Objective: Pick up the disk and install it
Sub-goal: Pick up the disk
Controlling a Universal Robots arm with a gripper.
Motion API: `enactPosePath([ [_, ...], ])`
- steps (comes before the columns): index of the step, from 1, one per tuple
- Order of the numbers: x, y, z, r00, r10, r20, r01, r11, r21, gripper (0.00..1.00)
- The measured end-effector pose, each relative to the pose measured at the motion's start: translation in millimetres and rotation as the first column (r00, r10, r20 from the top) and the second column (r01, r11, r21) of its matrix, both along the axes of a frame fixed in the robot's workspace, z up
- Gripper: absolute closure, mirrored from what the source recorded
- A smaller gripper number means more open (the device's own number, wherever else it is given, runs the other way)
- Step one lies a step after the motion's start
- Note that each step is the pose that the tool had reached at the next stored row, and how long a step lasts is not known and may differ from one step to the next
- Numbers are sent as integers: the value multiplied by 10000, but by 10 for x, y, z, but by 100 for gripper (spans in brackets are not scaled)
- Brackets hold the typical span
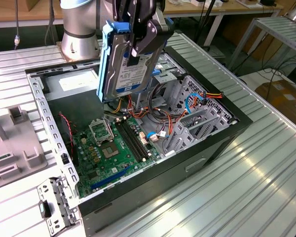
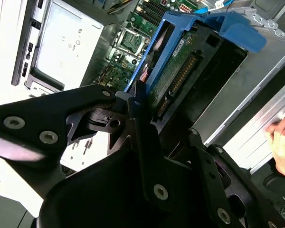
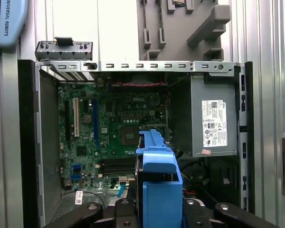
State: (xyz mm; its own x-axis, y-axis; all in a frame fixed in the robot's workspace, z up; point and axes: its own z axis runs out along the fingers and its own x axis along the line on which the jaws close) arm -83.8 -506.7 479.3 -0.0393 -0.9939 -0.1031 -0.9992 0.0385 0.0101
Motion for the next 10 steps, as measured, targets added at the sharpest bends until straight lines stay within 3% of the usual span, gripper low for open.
enactPosePath([
  [4,0,-84,-15,10000,0,1,0,10000,21,64],
  [10,0,-155,-29,10000,0,0,0,10000,32,64],
])
